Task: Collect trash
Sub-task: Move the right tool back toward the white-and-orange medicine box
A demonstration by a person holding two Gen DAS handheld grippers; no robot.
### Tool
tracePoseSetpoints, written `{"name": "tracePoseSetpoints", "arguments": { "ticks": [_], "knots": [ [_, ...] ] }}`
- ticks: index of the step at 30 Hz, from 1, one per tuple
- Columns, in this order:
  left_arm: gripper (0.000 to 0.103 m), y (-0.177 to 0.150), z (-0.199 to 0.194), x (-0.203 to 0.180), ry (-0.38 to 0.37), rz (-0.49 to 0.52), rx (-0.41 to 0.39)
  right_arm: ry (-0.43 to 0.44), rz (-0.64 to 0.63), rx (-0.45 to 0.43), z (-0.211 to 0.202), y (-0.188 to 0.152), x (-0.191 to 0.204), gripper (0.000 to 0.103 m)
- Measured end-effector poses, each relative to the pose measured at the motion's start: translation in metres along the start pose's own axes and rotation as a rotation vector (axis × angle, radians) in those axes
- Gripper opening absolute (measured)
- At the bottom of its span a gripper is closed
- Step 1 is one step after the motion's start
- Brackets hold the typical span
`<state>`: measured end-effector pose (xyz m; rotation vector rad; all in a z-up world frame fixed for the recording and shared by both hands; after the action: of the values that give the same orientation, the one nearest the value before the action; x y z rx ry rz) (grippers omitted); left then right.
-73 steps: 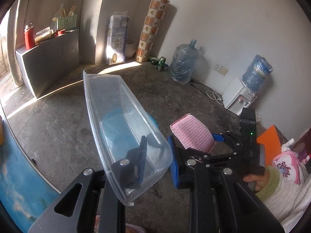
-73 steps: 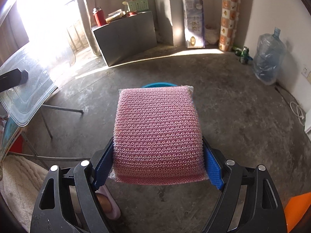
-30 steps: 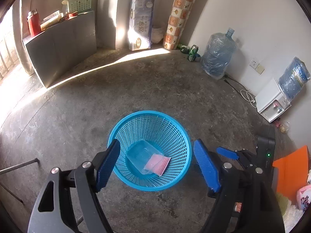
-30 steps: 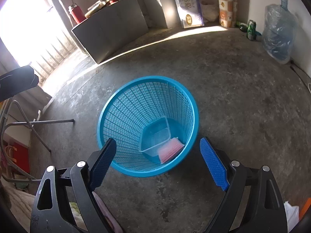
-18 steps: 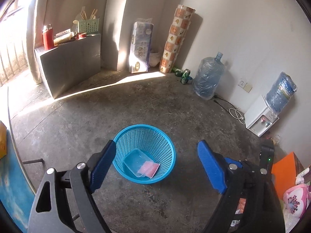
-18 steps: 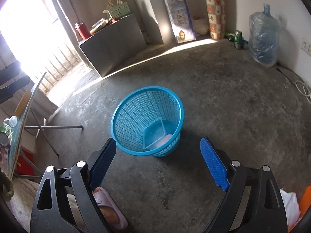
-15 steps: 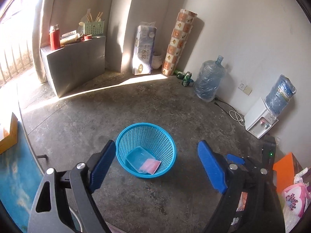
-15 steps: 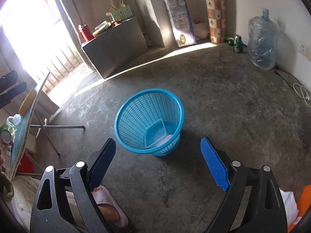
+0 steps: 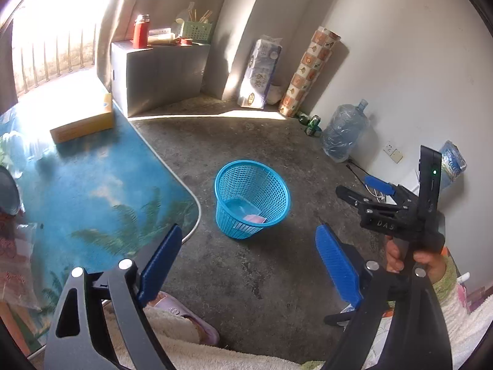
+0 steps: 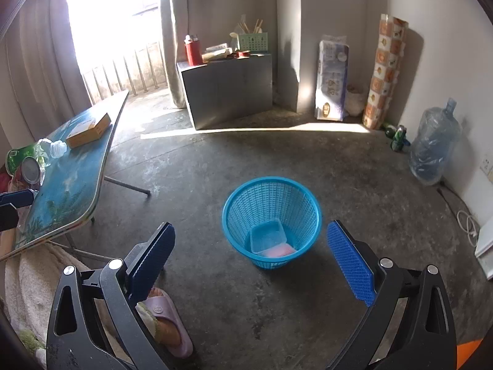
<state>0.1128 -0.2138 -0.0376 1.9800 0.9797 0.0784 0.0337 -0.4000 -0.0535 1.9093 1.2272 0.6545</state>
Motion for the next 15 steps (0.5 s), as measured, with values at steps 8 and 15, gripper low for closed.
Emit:
{"name": "tracePoseSetpoints", "arguments": {
  "ticks": [8,15],
  "knots": [
    [0.097,-0.022,-0.072,0.039,0.202,-0.011,-0.116,0.049,-0.18,-0.066,-0.007,0.021,0.074,0.095],
    [0.097,-0.046,-0.119,0.097,0.369,-0.101,-0.143,0.135,-0.26,-0.145,-0.02,0.043,0.139,0.095]
  ]
}}
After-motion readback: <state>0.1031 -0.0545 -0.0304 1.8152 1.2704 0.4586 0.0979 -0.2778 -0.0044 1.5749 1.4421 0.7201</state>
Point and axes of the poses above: each gripper's, at about its wrist camera, not at the fingertips, and z roughly the way its jaws point, x to its left, y to its top, the point moved 4 cm from there along z, roughly the way its jaws point, and after that the axes turned 10 degrees about -x, right-handed, at the moved point
